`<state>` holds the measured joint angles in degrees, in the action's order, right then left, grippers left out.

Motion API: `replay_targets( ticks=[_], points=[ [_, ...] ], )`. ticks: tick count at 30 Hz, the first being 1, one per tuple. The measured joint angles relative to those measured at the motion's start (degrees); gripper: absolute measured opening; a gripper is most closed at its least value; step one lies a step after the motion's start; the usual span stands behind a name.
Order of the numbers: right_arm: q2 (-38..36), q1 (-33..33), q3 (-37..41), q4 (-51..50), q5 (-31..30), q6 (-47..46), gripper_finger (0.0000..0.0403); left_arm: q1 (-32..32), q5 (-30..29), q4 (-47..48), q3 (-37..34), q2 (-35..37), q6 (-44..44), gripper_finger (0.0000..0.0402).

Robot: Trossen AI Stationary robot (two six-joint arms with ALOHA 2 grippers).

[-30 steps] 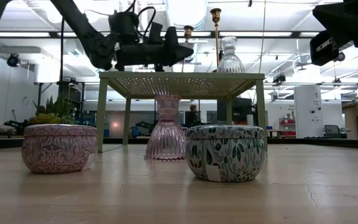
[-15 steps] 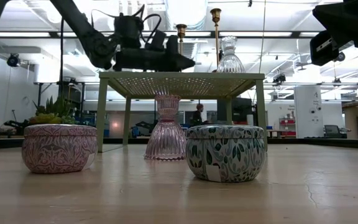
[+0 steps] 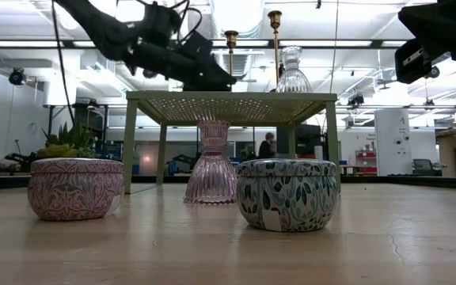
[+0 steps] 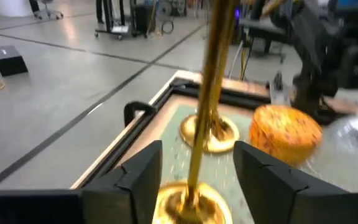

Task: Pick & Place candle stick holders
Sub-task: Put the gold candle holder on the shelf

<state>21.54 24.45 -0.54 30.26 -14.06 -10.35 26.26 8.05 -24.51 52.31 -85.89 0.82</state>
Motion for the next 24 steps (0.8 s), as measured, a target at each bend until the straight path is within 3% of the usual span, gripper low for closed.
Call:
replay_targets(
  ticks=[4, 8, 12, 18, 24],
  points=[
    [0.0, 0.0, 0.0, 0.0, 0.0, 0.0, 0.0008, -0.3, 0.1, 9.7, 0.0, 5.5, -3.6, 0.0217],
    [0.0, 0.0, 0.0, 0.0, 0.0, 0.0, 0.0008, -1.2, 1.9, 25.3, 0.0, 12.7, -6.4, 0.0222],
    [0.0, 0.0, 0.0, 0.0, 0.0, -0.1, 0.0008, -5.3, 2.0, 39.5, -0.1, 21.0, -8.7, 0.0221],
    [0.0, 0.0, 0.0, 0.0, 0.0, 0.0, 0.0008, -18.0, -2.4, 52.2, -0.2, 32.8, -9.7, 0.0221],
    [0.0, 0.0, 0.0, 0.0, 0.0, 0.0, 0.0008, -33.3, -7.7, 64.9, -0.2, 39.6, -0.4, 0.0220]
  ],
)
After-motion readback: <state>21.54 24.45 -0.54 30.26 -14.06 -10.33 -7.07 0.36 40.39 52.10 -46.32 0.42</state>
